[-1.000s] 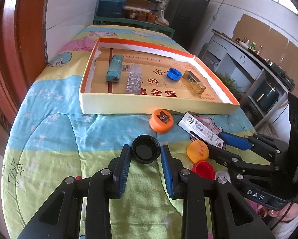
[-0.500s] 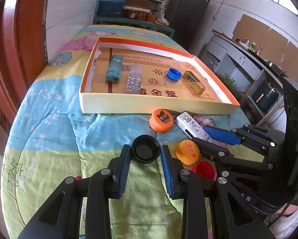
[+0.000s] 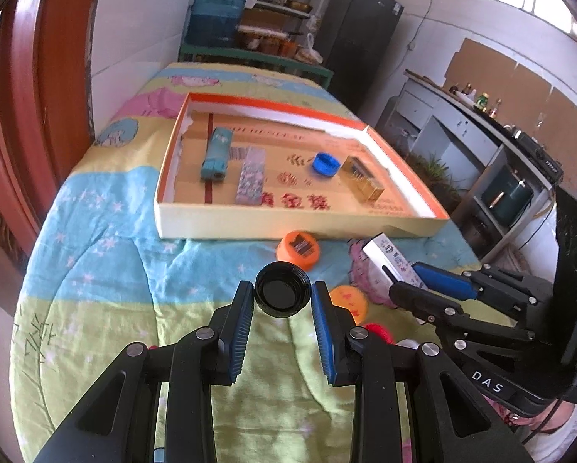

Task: Organize rigid objects
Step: 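Grasp the black bottle cap with the left gripper while the right lifts the card box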

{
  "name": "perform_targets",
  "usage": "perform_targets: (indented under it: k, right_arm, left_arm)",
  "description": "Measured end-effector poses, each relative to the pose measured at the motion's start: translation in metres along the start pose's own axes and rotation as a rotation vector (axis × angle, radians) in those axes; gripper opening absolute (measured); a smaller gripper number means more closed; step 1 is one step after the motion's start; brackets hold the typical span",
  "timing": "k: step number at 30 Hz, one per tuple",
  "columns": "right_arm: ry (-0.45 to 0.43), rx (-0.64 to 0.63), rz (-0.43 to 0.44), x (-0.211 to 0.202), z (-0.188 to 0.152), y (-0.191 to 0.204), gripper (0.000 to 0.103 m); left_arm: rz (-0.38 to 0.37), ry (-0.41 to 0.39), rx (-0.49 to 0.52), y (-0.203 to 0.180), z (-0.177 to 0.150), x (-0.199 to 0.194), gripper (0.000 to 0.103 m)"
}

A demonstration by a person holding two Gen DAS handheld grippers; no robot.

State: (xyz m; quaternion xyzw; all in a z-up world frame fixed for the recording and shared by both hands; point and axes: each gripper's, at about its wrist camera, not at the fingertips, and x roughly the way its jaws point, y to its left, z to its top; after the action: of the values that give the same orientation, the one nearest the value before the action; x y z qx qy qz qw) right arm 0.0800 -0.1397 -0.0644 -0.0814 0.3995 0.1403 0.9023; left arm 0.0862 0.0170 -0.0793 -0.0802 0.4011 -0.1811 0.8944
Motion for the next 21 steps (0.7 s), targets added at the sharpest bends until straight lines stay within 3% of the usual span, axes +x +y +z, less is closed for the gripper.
perform_targets:
  k: [8,21]
  right_arm:
    - [-0.050,0.042,-0.002,-0.017,0.006,-0.009,0.026]
    - [-0.121,0.132,-0.085,-0.033,0.031,-0.049,0.026]
  left_arm:
    - [-0.026,-0.045,0.040,-0.015,0.020,-0.012,0.031]
    - [-0.034,-0.094,0.112,-0.033,0.076,0.002,0.031]
